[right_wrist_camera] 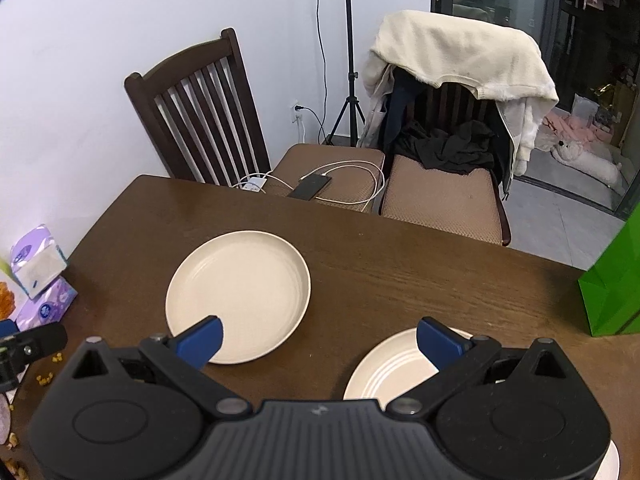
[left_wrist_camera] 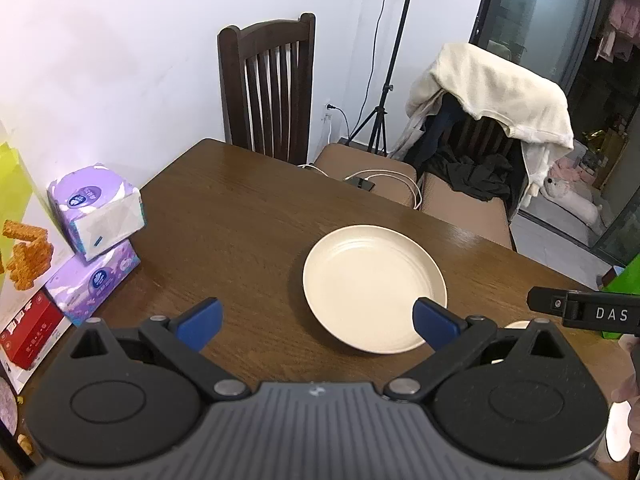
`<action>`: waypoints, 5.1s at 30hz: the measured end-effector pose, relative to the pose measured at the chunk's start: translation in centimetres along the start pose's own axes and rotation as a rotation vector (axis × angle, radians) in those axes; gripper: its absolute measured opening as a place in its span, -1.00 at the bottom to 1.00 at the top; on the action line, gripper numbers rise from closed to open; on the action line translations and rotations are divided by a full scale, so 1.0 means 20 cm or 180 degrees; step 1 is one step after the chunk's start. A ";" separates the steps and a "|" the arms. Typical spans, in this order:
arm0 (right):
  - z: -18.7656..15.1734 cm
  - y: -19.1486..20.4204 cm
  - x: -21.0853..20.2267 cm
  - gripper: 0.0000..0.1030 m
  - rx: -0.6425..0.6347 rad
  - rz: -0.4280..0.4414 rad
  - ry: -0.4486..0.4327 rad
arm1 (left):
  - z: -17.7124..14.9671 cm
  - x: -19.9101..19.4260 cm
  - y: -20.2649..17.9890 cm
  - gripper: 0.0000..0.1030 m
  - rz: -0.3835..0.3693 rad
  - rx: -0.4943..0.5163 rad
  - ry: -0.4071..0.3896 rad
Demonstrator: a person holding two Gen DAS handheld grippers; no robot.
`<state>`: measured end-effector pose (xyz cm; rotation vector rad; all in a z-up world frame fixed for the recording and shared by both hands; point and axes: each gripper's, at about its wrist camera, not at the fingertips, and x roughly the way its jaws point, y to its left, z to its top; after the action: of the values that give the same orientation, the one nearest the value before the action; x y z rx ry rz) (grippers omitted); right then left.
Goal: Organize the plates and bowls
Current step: 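Move both open grippers past the blue bowl toward a cream plate, then close the left gripper on the cream plate rim while the right gripper grips its rim too, then lift the cream plate with both grippers and carry it back across the table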
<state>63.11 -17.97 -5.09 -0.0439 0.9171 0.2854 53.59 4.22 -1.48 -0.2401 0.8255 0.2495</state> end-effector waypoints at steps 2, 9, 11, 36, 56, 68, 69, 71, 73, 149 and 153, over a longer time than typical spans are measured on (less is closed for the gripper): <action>0.02 -0.01 0.04 1.00 -0.0007 0.0007 0.0006 | 0.01 0.04 0.00 1.00 0.0031 -0.0010 0.0006; 0.10 0.00 0.20 1.00 -0.0060 0.0002 0.0095 | 0.07 0.19 0.00 1.00 0.0169 -0.0081 0.0052; 0.11 0.01 0.24 1.00 -0.0081 0.0005 0.0114 | 0.10 0.24 0.01 1.00 0.0205 -0.0118 0.0093; 0.08 0.00 0.87 0.58 -0.0014 -0.0153 0.0456 | 0.08 0.92 0.10 0.91 0.0225 -0.0514 0.0581; 0.05 0.08 1.09 -0.09 0.0099 -0.0018 0.0612 | 0.06 1.19 0.18 -0.02 0.0048 -0.0656 0.0839; 0.05 0.08 1.08 -0.59 0.0123 0.0155 0.0597 | 0.08 1.21 0.13 -0.75 -0.0116 -0.0445 0.0821; 0.05 0.08 1.08 -0.59 0.0121 0.0149 0.0593 | 0.08 1.21 0.12 -0.75 -0.0102 -0.0413 0.0809; 0.05 0.09 1.07 -0.60 0.0082 0.0133 0.0581 | 0.07 1.21 0.10 -0.75 -0.0074 -0.0309 0.0787; 0.04 0.09 1.07 -0.61 0.0061 0.0132 0.0561 | 0.07 1.20 0.07 -0.74 -0.0023 -0.0180 0.0759; -0.05 -0.06 0.19 -0.75 0.0324 0.0018 0.0020 | 0.08 0.33 -0.11 -0.74 -0.0358 0.0017 0.0364; -0.08 -0.06 0.13 -0.75 0.0344 0.0000 -0.0013 | 0.06 0.28 -0.11 -0.74 -0.0396 0.0033 0.0343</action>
<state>63.61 -18.88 -8.26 0.0563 0.9270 0.2354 58.79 3.17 -4.57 -0.2959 0.9148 0.1164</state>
